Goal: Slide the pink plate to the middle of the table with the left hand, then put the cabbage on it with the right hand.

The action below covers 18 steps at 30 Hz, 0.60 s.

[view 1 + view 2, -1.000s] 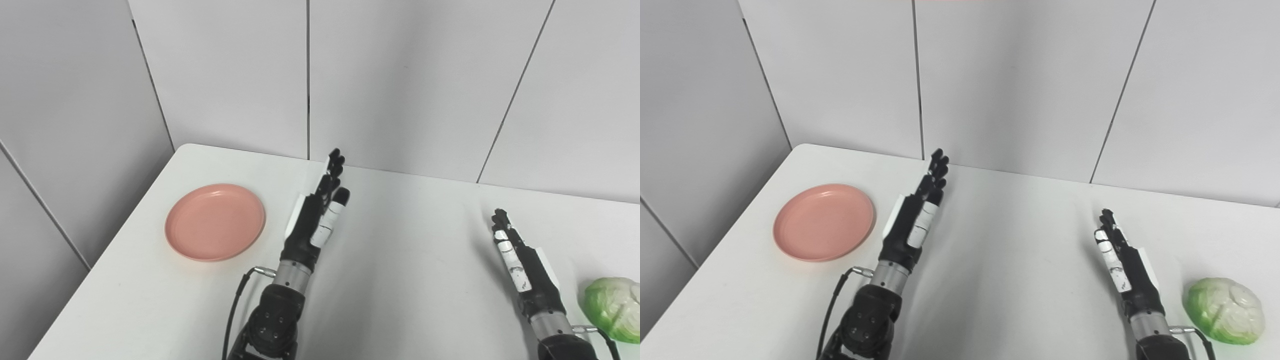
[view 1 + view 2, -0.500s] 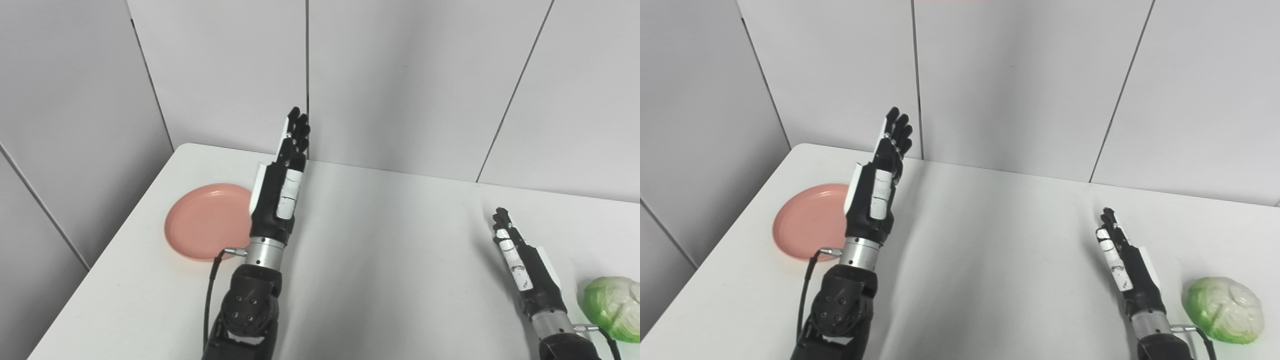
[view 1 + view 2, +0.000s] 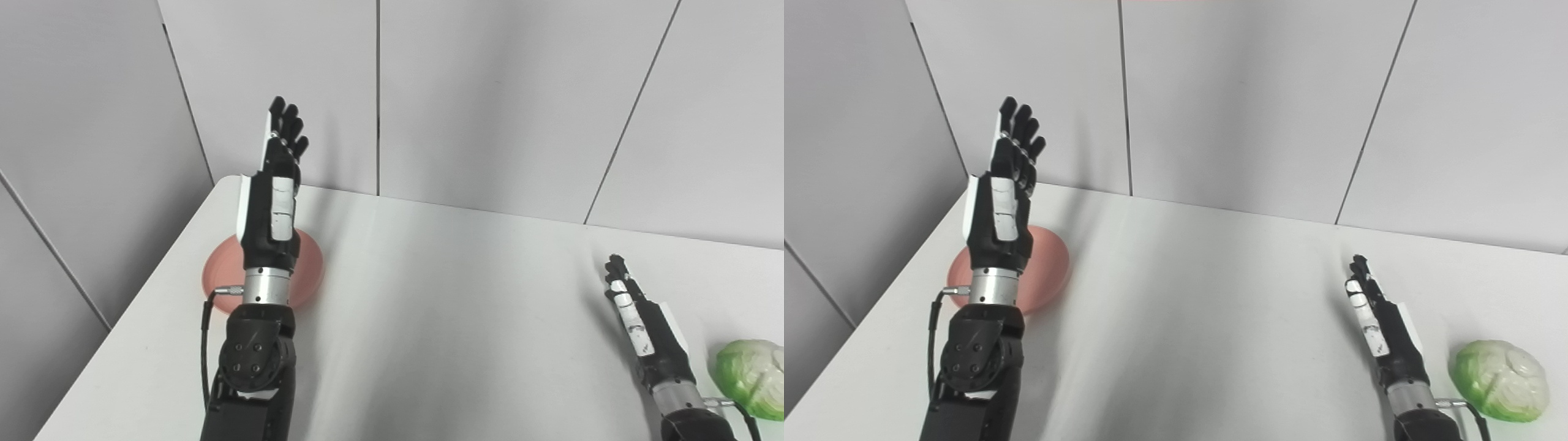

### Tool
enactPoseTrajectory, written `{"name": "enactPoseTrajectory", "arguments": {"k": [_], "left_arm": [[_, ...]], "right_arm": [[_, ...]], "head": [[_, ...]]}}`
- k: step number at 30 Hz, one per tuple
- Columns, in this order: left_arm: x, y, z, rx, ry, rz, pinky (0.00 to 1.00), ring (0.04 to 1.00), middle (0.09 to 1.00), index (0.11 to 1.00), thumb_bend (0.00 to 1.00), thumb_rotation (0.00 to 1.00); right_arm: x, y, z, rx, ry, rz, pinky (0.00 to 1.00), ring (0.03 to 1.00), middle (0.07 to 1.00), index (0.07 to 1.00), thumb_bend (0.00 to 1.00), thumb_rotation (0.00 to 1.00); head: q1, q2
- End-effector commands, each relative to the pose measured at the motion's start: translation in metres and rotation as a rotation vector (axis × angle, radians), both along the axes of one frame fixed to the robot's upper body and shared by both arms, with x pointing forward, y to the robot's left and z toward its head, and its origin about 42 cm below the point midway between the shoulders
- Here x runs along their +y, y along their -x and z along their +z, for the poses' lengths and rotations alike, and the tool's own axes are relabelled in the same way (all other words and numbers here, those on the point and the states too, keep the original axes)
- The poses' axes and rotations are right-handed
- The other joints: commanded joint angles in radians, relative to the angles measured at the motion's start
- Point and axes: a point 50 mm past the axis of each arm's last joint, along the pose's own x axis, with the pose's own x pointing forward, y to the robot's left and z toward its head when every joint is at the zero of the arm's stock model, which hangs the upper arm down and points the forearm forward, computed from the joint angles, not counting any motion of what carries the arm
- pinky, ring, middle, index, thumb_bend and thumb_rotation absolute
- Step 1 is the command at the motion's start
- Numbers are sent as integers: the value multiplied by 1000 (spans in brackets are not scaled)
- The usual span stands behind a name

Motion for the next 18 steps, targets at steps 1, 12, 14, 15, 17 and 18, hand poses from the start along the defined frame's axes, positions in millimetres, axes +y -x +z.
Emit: {"name": "enactPoseTrajectory", "arguments": {"k": [1,12,14,15,17,18], "left_arm": [[9,-4,22,-87,-11,-1,995,1000,1000,1000,874,1000],[61,-8,26,-97,50,166,950,976,985,998,883,1000],[71,-11,23,-97,67,168,963,985,993,1000,893,1000],[76,-13,22,-95,71,170,969,989,997,1000,892,1000],[87,-16,19,-89,86,180,979,994,1000,1000,899,1000],[91,-17,18,-86,94,184,986,998,1000,1000,900,1000]], "right_arm": [[-4,-5,10,-37,9,-10,1000,977,967,971,674,1000],[-4,-5,11,-30,10,-13,1000,972,960,962,703,1000],[-4,-5,11,-30,13,-13,1000,973,960,963,700,1000],[-4,-5,11,-28,13,-13,1000,975,960,963,705,1000],[-4,-5,11,-37,10,-9,1000,976,964,965,710,1000],[-3,-5,11,-42,9,-9,993,966,959,961,710,1000]], "head": [[0,2],[-3,5],[-4,5],[-5,5],[-5,5],[-5,5]]}}
